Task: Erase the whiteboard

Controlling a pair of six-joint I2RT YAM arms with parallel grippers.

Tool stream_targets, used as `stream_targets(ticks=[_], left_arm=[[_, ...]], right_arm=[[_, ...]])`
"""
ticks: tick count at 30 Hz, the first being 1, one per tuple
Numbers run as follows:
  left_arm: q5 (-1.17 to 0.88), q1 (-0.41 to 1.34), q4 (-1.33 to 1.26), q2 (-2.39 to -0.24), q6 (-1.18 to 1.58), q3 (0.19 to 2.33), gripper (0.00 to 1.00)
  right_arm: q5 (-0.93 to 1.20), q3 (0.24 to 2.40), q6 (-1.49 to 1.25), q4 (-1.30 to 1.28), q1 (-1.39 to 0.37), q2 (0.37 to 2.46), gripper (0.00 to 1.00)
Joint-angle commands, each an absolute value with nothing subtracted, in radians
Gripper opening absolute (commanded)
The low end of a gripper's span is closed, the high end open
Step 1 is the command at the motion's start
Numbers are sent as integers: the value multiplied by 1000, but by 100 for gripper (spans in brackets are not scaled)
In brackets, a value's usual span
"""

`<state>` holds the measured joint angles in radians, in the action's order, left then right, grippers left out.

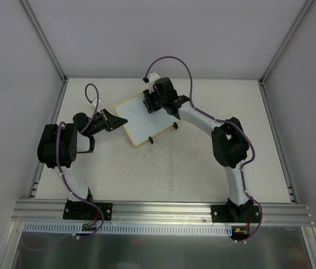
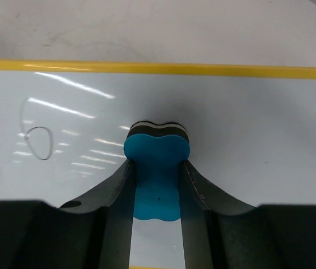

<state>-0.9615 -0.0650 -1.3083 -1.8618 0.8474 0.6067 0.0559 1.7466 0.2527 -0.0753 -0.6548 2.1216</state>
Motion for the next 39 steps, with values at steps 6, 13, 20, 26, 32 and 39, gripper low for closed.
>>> stream_targets(ticks=[6,13,20,26,32,39], left_arm=[[-996,-54,-1681,-1829,819,600,0],[-994,-54,-1681,-1824,819,598,0],[-996,-52,-1681,-1819,818,597,0],[-996,-52,-1681,-1818,816,592,0],[-994,-52,-1681,-1813,815,591,0],[-997,-52,-1681,-1813,815,591,0]], right_arm=[[71,1772,226,-71,-810,2167,0],[69,1782,225,-72,-870,2184,0],[8,1792,236,-78,-874,2181,0],[-48,1893,267,-161,-818,2203,0],[-11,1934,252,-190,-721,2214,0],[25,1911,242,-192,-618,2221,0]])
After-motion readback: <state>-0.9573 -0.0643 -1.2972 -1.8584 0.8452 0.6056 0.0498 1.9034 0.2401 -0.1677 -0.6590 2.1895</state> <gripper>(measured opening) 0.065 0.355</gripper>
